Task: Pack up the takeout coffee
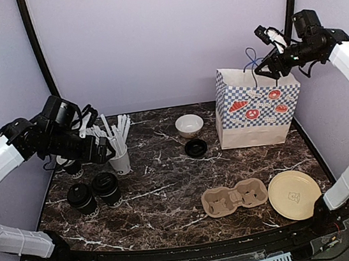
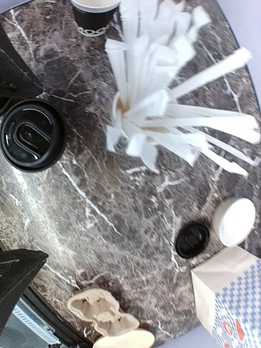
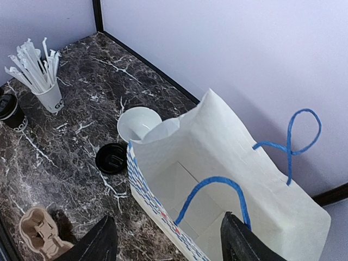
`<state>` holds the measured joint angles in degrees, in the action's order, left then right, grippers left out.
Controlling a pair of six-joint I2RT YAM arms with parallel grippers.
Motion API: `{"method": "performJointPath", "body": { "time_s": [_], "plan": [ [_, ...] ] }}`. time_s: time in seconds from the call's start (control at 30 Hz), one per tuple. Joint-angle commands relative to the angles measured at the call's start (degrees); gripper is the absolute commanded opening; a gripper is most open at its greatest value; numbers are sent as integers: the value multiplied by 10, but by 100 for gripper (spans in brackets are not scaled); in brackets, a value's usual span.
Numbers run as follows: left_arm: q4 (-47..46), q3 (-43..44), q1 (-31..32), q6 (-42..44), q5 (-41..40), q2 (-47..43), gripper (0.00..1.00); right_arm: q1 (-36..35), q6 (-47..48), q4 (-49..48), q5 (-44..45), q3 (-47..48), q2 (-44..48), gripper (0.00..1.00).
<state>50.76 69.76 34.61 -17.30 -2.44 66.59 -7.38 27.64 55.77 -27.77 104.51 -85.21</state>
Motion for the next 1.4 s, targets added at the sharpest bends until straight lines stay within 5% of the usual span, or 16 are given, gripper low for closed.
{"method": "performJointPath", "body": {
  "time_s": [0.0,0.17,0.27,0.43,0.8,0.9,1.27,1.37],
  "plan": [
    [-97,-3,-3,50,69,-48,99,23,36,49,9,66,-11,66],
    [-184,-36,-2,38,96,-84,99,24,129,206,-120,145,0,65],
    [-202,-32,-2,58,124,-83,94,24,204,253,-168,110,27,65],
    [-182,0,-2,92,167,-53,79,24,186,167,-20,8,45,71],
    [-193,1,-2,100,183,-38,78,17,216,65,105,-41,-29,71],
    [-194,0,-2,103,190,-34,77,6,241,57,116,-55,-40,62],
    [-184,29,-2,128,189,-25,75,-82,333,42,145,-138,30,1],
    [-179,39,-2,135,188,-28,75,-115,338,41,162,-129,55,0]
  ]
}}
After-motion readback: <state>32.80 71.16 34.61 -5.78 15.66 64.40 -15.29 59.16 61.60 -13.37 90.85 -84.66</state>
